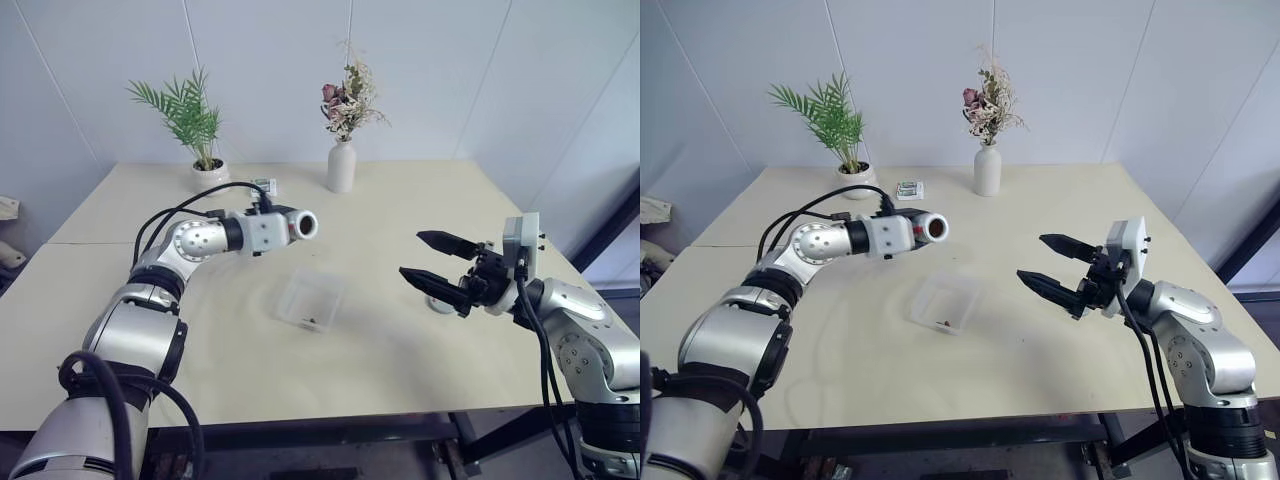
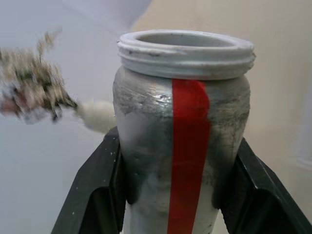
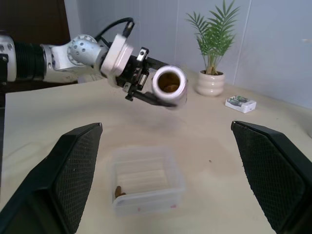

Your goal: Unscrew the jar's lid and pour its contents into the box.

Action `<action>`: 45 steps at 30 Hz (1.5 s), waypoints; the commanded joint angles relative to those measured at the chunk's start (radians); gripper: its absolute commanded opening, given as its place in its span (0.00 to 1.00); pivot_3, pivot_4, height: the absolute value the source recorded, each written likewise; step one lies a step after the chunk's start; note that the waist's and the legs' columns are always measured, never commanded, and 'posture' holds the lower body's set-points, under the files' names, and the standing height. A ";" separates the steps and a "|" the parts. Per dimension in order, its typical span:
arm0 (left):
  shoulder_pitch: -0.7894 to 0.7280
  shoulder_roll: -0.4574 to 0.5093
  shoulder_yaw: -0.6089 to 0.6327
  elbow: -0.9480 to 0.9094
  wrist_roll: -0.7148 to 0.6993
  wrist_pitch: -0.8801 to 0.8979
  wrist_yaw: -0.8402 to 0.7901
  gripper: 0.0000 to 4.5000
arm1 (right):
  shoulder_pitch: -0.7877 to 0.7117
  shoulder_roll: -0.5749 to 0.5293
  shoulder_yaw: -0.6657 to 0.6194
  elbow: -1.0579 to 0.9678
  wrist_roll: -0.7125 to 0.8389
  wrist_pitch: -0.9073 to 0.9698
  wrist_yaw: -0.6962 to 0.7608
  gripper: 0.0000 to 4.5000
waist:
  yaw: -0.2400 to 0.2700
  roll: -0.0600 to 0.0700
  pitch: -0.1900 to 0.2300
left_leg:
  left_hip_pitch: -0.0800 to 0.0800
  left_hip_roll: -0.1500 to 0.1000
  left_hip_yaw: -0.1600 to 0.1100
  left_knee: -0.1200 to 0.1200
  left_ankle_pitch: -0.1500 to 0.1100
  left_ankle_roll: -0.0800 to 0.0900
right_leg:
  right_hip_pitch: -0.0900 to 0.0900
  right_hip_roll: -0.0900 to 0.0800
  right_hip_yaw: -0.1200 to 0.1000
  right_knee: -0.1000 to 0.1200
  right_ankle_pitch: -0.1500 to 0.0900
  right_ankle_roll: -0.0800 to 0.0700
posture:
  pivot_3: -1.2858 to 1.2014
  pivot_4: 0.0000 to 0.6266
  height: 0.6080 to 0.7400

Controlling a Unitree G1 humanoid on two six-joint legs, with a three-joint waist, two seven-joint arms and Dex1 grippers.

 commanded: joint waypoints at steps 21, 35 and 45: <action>0.639 0.057 0.546 -0.667 -0.498 0.721 0.355 0.44 | -0.125 0.021 0.106 -0.129 0.034 0.028 0.042 0.99 | 0.004 -0.004 -0.003 | 0.005 0.001 -0.005 0.004 0.002 -0.001 | 0.005 0.000 -0.002 0.007 0.003 -0.003 | 0.52 0.24 1.00; 0.646 0.036 0.527 -0.402 -0.490 0.441 0.366 0.44 | -0.115 0.009 0.094 -0.126 0.033 0.040 0.040 0.99 | -0.003 -0.004 -0.003 | 0.006 0.002 -0.003 0.001 0.002 -0.001 | 0.004 0.000 -0.002 0.003 0.005 -0.004 | 0.52 0.24 1.00; 0.671 0.024 0.546 -0.430 -0.545 0.476 0.363 0.67 | -0.115 0.013 0.097 -0.113 0.034 0.041 0.044 1.00 | -0.003 -0.004 -0.003 | 0.006 0.002 -0.003 0.001 0.002 0.000 | 0.005 -0.001 -0.002 0.002 0.005 -0.004 | 0.52 0.24 1.00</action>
